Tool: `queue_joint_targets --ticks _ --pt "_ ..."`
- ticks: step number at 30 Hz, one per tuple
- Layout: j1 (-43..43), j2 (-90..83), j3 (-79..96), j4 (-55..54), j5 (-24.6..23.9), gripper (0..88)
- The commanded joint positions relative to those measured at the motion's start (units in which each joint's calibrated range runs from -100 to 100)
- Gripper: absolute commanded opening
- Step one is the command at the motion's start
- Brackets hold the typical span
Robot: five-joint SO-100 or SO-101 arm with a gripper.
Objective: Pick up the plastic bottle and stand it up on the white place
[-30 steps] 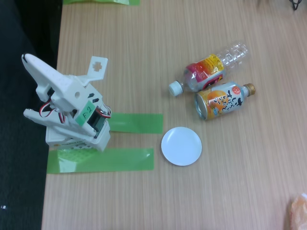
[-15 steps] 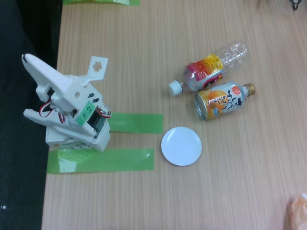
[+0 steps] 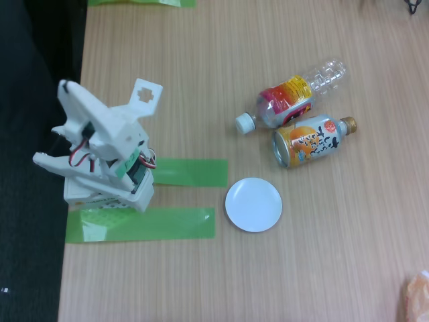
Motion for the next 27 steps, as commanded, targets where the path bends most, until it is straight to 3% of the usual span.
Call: queue_joint_targets --ticks 1,8,15,19,27 --pt "-0.1 0.5 -7.2 9.9 -0.1 1.9" --pt "-0.1 1.3 -30.7 49.1 0.0 3.5" --pt "-0.1 1.4 -52.7 93.2 0.2 26.6" --pt "0.3 1.5 -57.9 104.0 0.3 33.6" --pt "0.5 12.9 -72.7 113.2 2.1 34.1"
